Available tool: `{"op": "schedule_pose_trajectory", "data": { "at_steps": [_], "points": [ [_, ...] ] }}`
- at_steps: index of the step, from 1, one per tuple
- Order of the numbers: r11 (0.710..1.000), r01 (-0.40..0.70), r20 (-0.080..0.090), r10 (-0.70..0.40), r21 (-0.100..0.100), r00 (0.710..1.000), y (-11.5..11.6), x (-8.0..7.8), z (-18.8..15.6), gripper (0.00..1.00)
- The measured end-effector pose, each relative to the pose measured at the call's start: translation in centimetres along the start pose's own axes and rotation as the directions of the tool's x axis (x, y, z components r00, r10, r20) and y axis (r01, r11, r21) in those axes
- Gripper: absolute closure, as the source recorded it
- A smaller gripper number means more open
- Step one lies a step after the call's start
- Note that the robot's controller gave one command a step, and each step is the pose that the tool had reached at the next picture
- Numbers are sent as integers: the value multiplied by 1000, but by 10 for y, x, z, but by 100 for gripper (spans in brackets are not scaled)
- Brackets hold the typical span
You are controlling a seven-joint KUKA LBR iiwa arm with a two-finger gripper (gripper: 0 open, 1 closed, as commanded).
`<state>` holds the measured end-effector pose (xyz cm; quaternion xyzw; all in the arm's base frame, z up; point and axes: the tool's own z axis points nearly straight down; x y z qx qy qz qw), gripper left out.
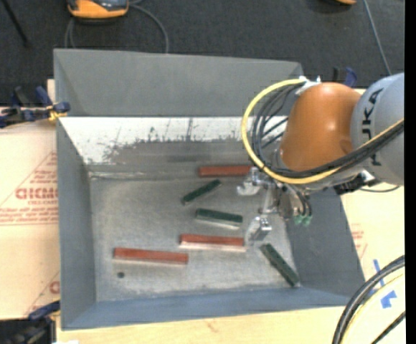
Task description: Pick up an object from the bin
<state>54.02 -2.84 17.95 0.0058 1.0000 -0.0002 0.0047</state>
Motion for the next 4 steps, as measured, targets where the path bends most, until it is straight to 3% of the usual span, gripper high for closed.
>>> {"op": "schedule_pose_trajectory", "data": {
  "at_steps": [1,2,3,4],
  "points": [
    [1000,-9,-7,9,-1,1000,14,-15,89,100],
    [1000,-9,-7,9,-1,1000,14,-15,89,100],
    [1000,-12,-10,12,-1,1000,12,-24,51,100],
    [1000,19,-6,-19,1,1000,6,-10,-57,100]
  ]
}}
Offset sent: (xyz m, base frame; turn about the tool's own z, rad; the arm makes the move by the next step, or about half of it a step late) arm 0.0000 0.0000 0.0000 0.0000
